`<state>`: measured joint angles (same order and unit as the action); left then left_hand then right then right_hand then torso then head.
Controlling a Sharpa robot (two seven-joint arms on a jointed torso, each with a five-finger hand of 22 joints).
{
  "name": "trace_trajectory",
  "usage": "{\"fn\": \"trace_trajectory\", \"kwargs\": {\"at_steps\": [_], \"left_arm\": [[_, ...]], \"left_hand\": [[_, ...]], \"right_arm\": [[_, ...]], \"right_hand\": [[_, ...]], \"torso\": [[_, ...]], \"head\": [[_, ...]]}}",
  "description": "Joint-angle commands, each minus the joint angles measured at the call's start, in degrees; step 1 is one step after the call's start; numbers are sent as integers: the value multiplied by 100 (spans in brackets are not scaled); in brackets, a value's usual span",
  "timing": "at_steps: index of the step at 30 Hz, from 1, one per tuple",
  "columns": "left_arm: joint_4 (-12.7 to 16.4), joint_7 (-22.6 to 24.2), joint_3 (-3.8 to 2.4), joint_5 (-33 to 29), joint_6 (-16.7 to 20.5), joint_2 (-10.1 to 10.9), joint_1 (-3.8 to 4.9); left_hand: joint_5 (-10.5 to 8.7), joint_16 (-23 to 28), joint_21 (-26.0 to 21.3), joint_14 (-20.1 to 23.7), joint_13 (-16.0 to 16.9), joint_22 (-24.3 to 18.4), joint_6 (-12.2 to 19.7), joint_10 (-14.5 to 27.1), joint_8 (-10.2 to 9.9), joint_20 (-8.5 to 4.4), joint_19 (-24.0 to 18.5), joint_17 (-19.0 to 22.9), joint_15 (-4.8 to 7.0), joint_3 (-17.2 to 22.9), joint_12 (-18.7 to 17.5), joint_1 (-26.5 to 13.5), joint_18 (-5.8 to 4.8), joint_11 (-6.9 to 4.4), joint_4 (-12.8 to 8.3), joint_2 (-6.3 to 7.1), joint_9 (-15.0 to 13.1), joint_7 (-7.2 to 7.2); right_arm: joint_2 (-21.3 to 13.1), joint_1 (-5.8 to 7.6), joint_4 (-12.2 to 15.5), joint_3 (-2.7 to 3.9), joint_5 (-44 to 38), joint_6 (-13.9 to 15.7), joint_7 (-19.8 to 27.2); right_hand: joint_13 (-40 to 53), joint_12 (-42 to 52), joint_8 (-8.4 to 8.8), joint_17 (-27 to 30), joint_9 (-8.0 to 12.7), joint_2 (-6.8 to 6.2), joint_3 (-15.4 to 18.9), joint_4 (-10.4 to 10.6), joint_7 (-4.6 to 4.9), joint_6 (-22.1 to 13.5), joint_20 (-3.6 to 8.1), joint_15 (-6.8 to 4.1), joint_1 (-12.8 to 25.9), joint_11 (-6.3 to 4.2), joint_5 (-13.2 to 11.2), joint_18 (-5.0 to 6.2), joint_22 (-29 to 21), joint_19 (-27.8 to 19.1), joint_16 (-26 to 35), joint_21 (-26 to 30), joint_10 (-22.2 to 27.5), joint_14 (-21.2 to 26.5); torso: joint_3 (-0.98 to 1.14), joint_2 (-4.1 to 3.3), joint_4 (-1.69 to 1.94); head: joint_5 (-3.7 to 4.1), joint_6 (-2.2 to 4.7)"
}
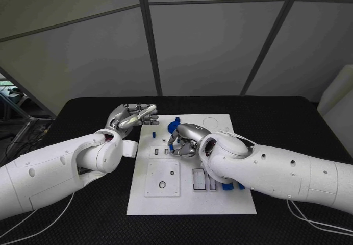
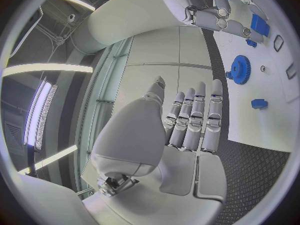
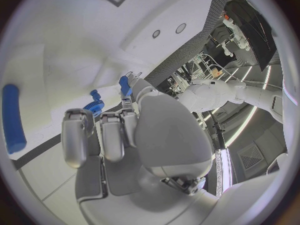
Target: Assemble the parts on the task board
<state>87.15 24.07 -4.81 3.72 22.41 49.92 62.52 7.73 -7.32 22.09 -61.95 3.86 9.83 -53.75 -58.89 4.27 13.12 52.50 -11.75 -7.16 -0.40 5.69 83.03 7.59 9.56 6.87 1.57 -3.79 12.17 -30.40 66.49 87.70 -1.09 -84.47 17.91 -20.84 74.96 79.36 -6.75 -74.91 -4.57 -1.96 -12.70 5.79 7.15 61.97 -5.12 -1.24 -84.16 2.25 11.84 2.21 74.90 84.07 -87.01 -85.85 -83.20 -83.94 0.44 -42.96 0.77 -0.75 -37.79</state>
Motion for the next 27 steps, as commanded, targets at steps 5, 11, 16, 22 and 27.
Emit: {"fn": "trace_trajectory", "kwargs": {"at_steps": [5,11,16,22,27], "left_arm": [[17,23,-6,35,-23,-8,11],[26,20,-6,35,-28,-15,11],[27,17,-6,35,-28,-12,11],[27,15,-6,35,-30,-11,11],[26,13,-6,35,-30,-11,11]], "left_hand": [[-21,33,19,5,-2,4,-25,-27,-26,-5,-10,-7,11,-10,-24,38,283,6,-36,-1,3,20],[-21,33,19,5,-2,4,-25,-27,-26,-5,-10,-7,11,-10,-24,38,283,6,-36,-1,3,20],[-21,33,19,5,-2,4,-25,-27,-26,-5,-10,-7,11,-10,-24,38,283,6,-36,-1,3,20],[-21,33,19,5,-2,4,-25,-27,-26,-5,-10,-7,11,-10,-24,38,283,6,-36,-1,3,20],[-23,43,20,13,-3,3,-24,-27,-28,-4,-15,-9,8,-9,-29,42,281,8,-45,-4,3,21]], "right_arm": [[56,-19,-65,-5,-175,-80,-39],[87,-48,-90,-15,-193,-100,-32],[89,-56,-110,-18,-225,-184,-57],[91,-59,-124,-20,-243,-267,-67],[100,-60,-125,-20,-247,-327,-74]], "right_hand": [[495,-31,-32,-903,-35,5,-16,-4,-6,24,24,-35,58,5,39,-35,776,1,-1,-1,53,-471],[496,-30,-31,-903,-35,0,-16,-5,-5,23,24,-34,62,6,40,-35,777,2,-1,-1,53,-471],[482,-48,-17,-896,-29,-31,-15,-7,6,-1,20,-29,95,13,40,-33,767,-7,3,5,65,-470],[452,-86,18,-889,-15,-82,-21,-15,29,-59,10,-15,136,32,36,-28,747,-24,8,18,92,-468],[437,-105,32,-887,-9,-106,-24,-17,40,-84,3,-7,158,41,33,-26,739,-31,10,24,107,-468]], "torso": [[0,-1,0],[3,0,6],[-1,2,0],[-1,1,1],[1,1,-1]], "head": [[-24,-24],[-39,-47],[-39,-53],[-41,-69],[-48,-74]]}}
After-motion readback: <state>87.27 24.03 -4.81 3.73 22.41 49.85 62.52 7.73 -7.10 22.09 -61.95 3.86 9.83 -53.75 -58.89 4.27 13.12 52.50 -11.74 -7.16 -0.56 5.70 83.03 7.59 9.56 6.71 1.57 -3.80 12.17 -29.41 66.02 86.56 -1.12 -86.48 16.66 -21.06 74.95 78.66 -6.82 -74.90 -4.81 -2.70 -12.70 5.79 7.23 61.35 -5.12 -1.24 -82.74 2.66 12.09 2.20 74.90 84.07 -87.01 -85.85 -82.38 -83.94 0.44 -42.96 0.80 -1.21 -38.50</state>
